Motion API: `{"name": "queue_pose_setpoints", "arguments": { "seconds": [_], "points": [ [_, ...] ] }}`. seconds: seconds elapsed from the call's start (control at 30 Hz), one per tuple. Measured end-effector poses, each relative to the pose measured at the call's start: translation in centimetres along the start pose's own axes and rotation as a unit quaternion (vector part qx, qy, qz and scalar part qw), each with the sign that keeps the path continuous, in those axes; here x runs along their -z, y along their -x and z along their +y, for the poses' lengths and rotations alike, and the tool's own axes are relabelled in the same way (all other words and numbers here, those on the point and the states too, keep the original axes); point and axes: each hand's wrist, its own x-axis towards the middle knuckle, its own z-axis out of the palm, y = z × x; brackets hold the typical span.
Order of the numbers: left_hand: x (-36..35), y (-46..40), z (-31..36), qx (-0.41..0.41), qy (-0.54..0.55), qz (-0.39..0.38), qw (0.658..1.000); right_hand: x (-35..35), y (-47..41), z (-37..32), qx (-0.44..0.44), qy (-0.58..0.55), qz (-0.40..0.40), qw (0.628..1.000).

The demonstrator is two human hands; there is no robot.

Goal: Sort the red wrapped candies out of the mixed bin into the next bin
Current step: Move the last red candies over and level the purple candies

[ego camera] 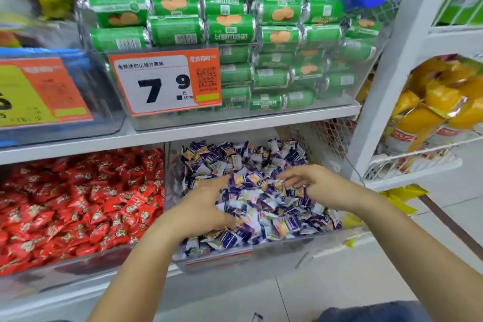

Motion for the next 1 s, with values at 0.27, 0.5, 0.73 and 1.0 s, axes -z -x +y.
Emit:
{"name": "queue_pose_setpoints", "arguments": {
  "seconds": [0.27, 0.5, 0.73, 1.0],
  "points": [
    [-5.2, 1.0, -1.0, 0.054, -0.077, 0.103, 0.990, -2.3, -1.6, 2.3, -0.025, -0.017, 0.056, 0.998],
    [-6.4, 0.8, -1.2, 0.067, -0.088, 0.178, 0.978, -3.2, -7.5, -0.2, -0.089, 0.172, -0.010, 0.981],
    [-6.5, 0.9, -1.1, 0.050, -0.090, 0.186, 0.977, -4.6, -9.4, -2.8, -0.141, -0.060, -0.064, 0.986],
    [-6.1, 1.1, -0.7, 0.049, 0.004, 0.233, 0.971, -4.3, -5.3, -4.3, -0.086, -0.180, -0.078, 0.977]
  ]
}}
